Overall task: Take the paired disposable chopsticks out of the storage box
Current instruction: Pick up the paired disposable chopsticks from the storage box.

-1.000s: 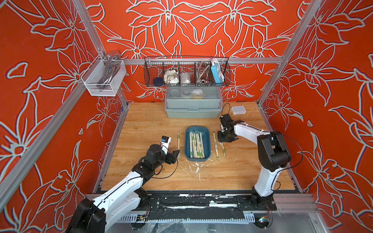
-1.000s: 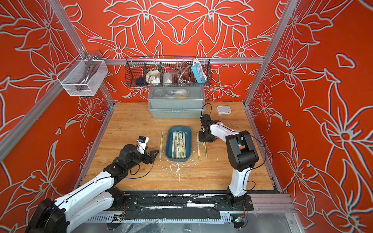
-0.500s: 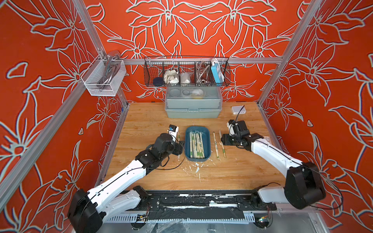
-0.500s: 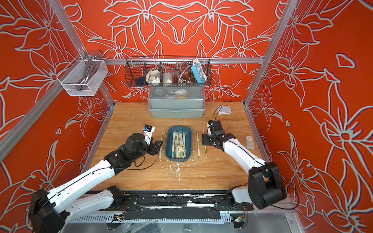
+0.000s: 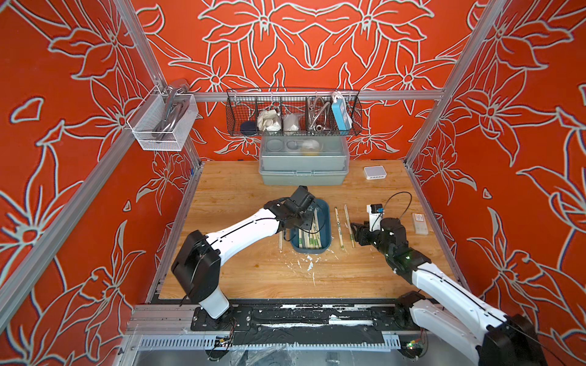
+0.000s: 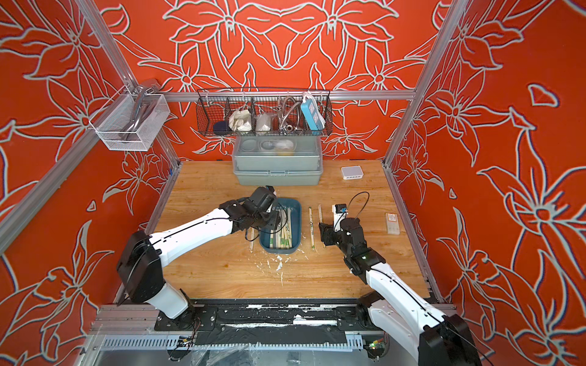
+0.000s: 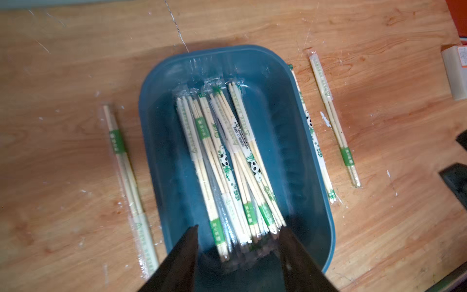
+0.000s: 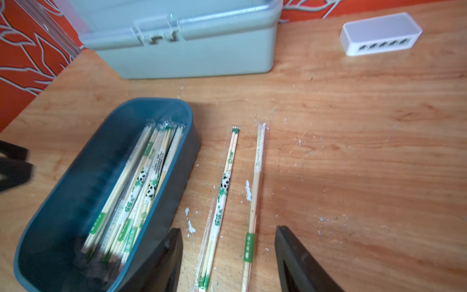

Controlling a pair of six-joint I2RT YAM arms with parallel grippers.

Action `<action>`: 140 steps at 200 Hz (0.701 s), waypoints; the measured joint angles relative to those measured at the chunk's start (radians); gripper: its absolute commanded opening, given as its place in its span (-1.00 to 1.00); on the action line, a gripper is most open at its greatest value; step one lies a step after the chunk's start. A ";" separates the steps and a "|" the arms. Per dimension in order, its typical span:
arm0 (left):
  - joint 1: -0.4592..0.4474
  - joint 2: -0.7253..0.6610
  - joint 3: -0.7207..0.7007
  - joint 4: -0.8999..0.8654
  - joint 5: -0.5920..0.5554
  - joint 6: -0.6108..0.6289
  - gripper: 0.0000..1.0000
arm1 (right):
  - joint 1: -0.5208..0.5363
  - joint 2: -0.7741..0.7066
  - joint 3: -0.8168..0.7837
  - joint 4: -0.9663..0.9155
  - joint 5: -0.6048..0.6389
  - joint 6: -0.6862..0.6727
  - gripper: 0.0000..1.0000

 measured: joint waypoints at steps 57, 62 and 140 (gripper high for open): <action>-0.008 0.248 0.208 -0.074 0.032 -0.034 -0.24 | 0.003 0.067 0.003 0.024 0.028 0.004 0.27; -0.009 0.260 0.218 -0.078 0.032 -0.038 -0.24 | 0.004 0.076 0.006 0.020 0.030 0.004 0.27; -0.011 0.412 0.346 -0.140 0.026 -0.066 -0.23 | 0.004 0.097 0.021 0.000 0.044 0.005 0.28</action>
